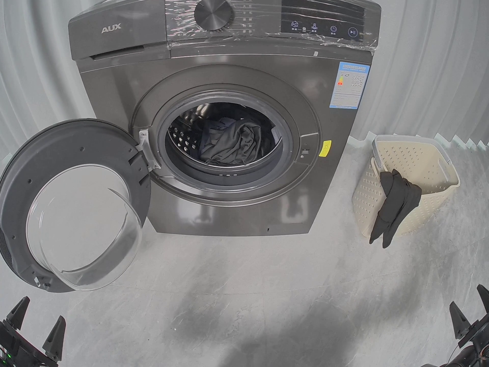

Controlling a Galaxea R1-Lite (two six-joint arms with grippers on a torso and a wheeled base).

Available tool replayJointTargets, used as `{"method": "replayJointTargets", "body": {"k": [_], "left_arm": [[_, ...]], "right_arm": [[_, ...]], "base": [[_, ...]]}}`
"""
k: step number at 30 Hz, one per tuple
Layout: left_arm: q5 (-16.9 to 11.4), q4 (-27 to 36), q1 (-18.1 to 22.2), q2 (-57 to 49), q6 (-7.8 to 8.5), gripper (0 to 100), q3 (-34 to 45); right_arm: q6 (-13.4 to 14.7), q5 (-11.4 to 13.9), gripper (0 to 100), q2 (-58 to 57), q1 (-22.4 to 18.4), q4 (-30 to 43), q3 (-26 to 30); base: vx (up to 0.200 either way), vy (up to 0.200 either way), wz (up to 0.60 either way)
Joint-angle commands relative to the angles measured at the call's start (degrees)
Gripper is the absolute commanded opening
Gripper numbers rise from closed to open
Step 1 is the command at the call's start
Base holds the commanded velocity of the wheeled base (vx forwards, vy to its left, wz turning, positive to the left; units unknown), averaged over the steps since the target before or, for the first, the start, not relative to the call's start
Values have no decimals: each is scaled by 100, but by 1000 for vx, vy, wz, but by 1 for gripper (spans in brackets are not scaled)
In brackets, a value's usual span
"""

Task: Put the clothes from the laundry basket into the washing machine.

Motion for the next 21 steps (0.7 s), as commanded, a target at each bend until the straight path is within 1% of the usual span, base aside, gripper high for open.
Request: {"method": "replayJointTargets", "body": {"k": [1, 3, 4, 5, 6, 7, 9, 10, 11, 12, 13, 14, 15, 16, 18, 21], "left_arm": [[-42, 159, 420, -430, -19, 100, 101], [-69, 212, 710, -509, -28, 100, 101], [-86, 212, 789, -536, -10, 100, 101], [-122, 221, 1070, -676, 43, 100, 101], [-139, 221, 1096, -703, 78, 100, 101], [-130, 221, 1079, -703, 113, 100, 101], [-113, 221, 1052, -782, 157, 100, 101], [-95, 247, 1008, -861, 201, 100, 101], [-78, 282, 956, -940, 333, 100, 92], [-86, 309, 938, -940, 473, 100, 84], [-86, 309, 938, -940, 473, 100, 84], [-236, 388, 938, -940, 482, 100, 84], [-280, 405, 938, -940, 429, 100, 84], [-587, 634, 938, -940, 306, 100, 92], [-790, 757, 921, -940, 377, 100, 66], [-790, 695, 921, -940, 368, 100, 84]], "right_arm": [[-27, -49, 100, -507, -185, -7, 81], [-97, -146, 100, -498, -290, 2, 81], [-123, -137, 100, -524, -369, 2, 81], [-273, 3, 100, -709, -765, 37, 72], [-290, 188, 100, -858, -958, 55, 72], [-334, 329, 100, -937, -941, 55, 72], [-343, 417, 100, -1008, -870, 55, 72], [-352, 390, 100, -1016, -862, 55, 72], [-299, 417, 100, -1008, -853, 46, 90], [-325, 417, 100, -1008, -862, 55, 90], [-325, 417, 100, -1008, -862, 55, 90], [-238, 443, 100, -1008, -862, 99, 90], [-194, 443, 100, -1008, -862, 152, 99], [-150, 522, 100, -1008, -862, 477, 72], [-176, 619, 100, -1008, -853, 591, 11], [-176, 628, 100, -1008, -862, 582, 11]], "base": [[0, -200, 0], [0, -200, 0], [0, -200, 0], [0, -200, 0], [0, -200, 0], [0, -200, 0], [0, -200, 0], [0, -200, 0], [0, -200, 0], [0, -200, 0], [0, -200, 0], [0, -200, 0], [0, -200, 0], [0, -200, 0], [0, -200, 0], [0, -200, 0]]}}
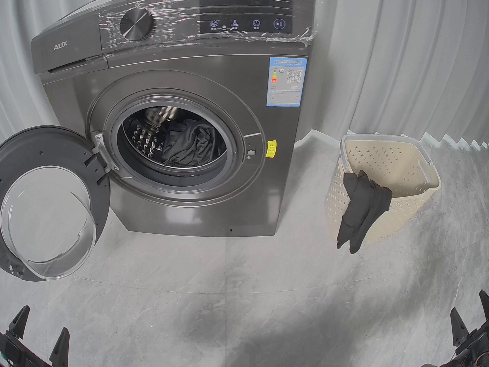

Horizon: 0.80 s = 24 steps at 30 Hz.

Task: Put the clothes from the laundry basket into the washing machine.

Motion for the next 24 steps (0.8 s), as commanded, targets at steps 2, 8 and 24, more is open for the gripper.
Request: {"method": "replayJointTargets", "body": {"k": [2, 8, 24], "left_arm": [[-54, 13, -8, -105, -36, 100, 84], [-54, 13, -8, -105, -45, 100, 84], [-28, 13, 0, -105, -62, 100, 84]], "right_arm": [[13, 40, 100, -86, 3, 39, 13], [13, 49, 100, -86, 3, -67, 48], [22, 40, 100, -86, 3, -84, 48]], "base": [[0, -200, 0], [0, -200, 0], [50, -38, 0]]}}
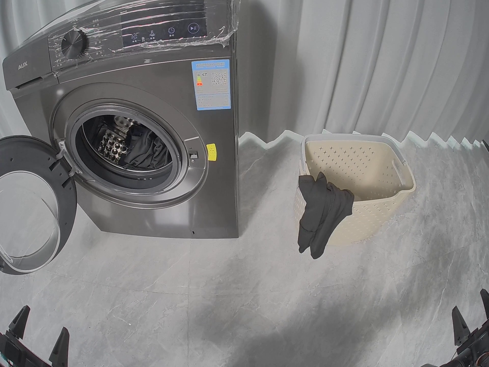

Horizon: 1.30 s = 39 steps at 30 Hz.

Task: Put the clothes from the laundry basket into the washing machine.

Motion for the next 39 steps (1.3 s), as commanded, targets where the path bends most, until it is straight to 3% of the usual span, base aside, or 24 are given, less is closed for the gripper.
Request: {"method": "replayJointTargets", "body": {"k": [1, 9, 14, 18, 22, 35, 39], "left_arm": [[7, 2, 0, -66, -12, 100, 84], [86, 2, -8, -66, -109, 100, 84], [113, 2, 0, -66, -74, 100, 84], [113, 2, 9, -66, 32, 100, 92], [113, -7, 0, -66, -47, 100, 92], [113, 2, 0, -66, -65, 100, 92], [104, 2, 0, -66, -56, 100, 92]], "right_arm": [[0, -2, 100, -48, -2, -8, 48], [0, -2, 100, -48, -11, -8, 48], [0, -2, 100, -48, -11, 1, 48], [-9, -2, 100, -48, -11, 1, 48], [-9, 7, 100, -39, -11, 1, 48], [-9, -2, 100, -48, -2, 10, 40], [-9, 7, 100, -48, -2, 1, 48]], "base": [[200, 0, 0], [100, 0, 0], [0, 0, 0], [0, -200, 0], [0, -200, 0], [0, -200, 0], [0, 0, 0]]}}
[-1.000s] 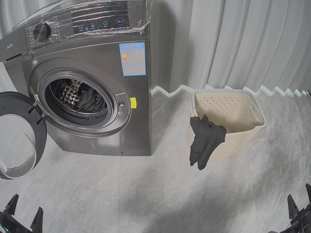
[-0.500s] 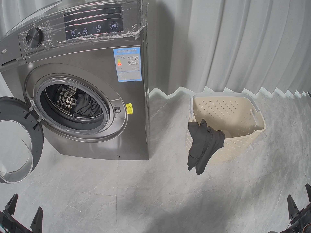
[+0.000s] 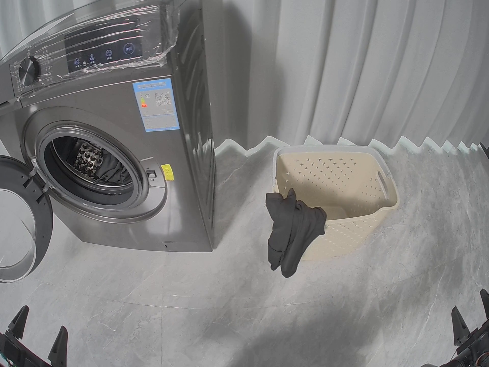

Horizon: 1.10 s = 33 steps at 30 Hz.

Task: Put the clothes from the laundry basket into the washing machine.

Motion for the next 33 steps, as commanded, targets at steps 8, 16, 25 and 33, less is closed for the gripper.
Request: {"method": "replayJointTargets", "body": {"k": [8, 16, 25, 33], "left_arm": [[9, -1, -8, -79, -85, 100, 92], [9, -1, -8, -79, -85, 100, 84], [9, -1, -8, -79, -94, 100, 92], [9, -1, -8, -79, -103, 100, 92]], "right_arm": [[11, -9, 100, -62, -2, -3, 48], [46, -79, 100, -62, -11, -82, 84], [64, -70, 100, -62, -2, -90, 84], [248, 141, 100, 536, 42, -310, -1041]], "base": [[75, 0, 0], [200, 0, 0], [22, 0, 0], [0, 0, 0]]}}
